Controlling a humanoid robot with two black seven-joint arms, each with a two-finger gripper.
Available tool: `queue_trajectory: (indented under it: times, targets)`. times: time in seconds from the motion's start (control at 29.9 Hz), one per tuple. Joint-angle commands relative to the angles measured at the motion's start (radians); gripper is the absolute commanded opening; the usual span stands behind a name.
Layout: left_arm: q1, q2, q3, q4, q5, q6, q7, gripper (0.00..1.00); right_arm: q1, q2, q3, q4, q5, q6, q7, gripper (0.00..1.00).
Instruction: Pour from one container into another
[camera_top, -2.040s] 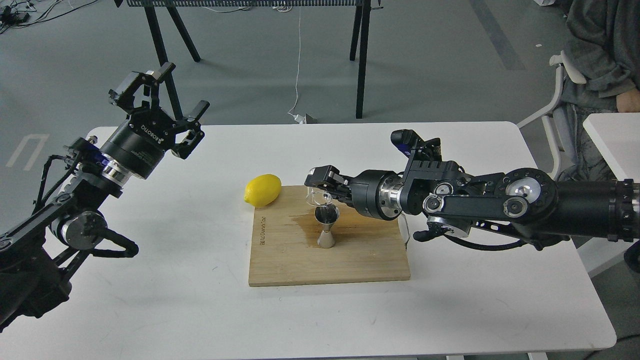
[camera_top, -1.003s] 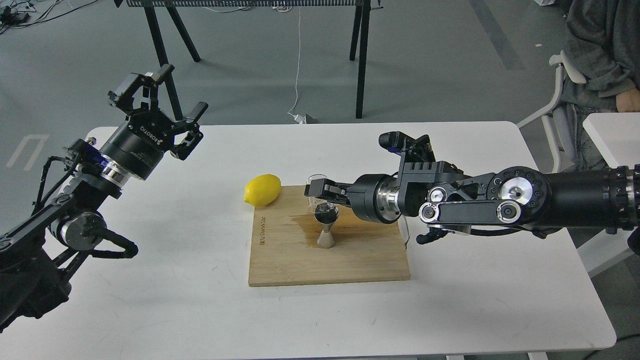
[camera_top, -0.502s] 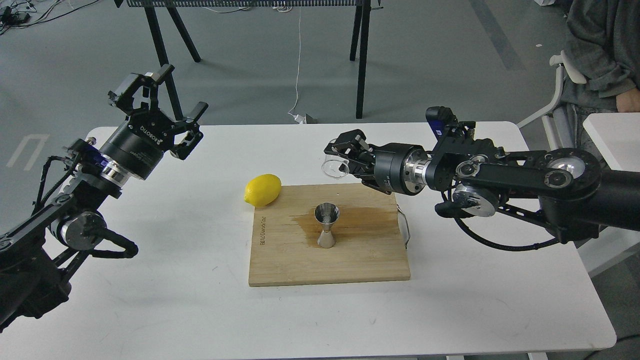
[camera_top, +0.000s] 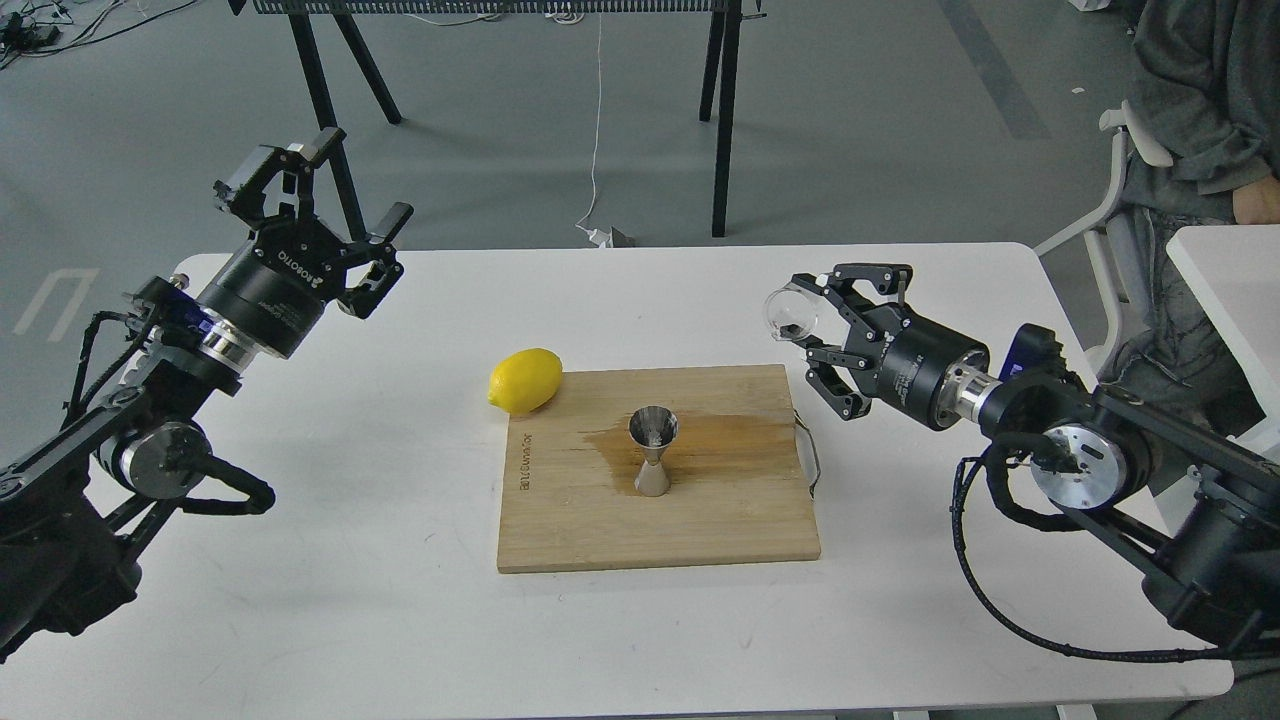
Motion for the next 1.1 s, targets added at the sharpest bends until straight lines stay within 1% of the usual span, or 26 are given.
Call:
queue_trajectory:
  times: [0.0, 0.17, 0.23, 0.27, 0.37, 0.54, 0.6, 0.84, 1.07]
  targets:
    - [0.002, -0.002, 0.002, 0.0, 0.0, 0.0, 0.0, 0.9, -0.217, 0.048, 0.228, -0.005, 0.038, 0.07, 0.001, 0.41]
    - [0.002, -0.017, 0.002, 0.012, 0.0, 0.0, 0.0, 0.9, -0.389, 0.111, 0.404, -0.017, 0.088, 0.127, 0.005, 0.42]
    - [0.0, -0.021, 0.003, 0.012, 0.0, 0.0, 0.0, 0.9, -0.437, 0.118, 0.451, -0.037, 0.127, 0.148, 0.024, 0.42]
    - [0.0, -0.021, 0.005, 0.012, 0.0, 0.0, 0.0, 0.9, -0.452, 0.12, 0.459, -0.055, 0.155, 0.17, 0.036, 0.42]
    - [0.002, -0.021, 0.005, 0.014, 0.0, 0.0, 0.0, 0.9, -0.471, 0.126, 0.467, -0.11, 0.222, 0.219, 0.045, 0.42]
    - [0.006, -0.021, 0.009, 0.015, 0.0, 0.0, 0.0, 0.9, -0.482, 0.128, 0.474, -0.213, 0.341, 0.247, 0.068, 0.42]
    - [0.008, -0.021, 0.011, 0.02, 0.002, 0.0, 0.0, 0.9, -0.482, 0.131, 0.474, -0.244, 0.387, 0.26, 0.07, 0.42]
    - [0.009, -0.025, 0.012, 0.025, 0.002, 0.0, 0.0, 0.9, -0.475, 0.172, 0.474, -0.302, 0.444, 0.242, 0.068, 0.41]
    - [0.009, -0.026, 0.014, 0.026, 0.002, 0.0, 0.0, 0.9, -0.463, 0.217, 0.478, -0.314, 0.445, 0.196, 0.068, 0.41]
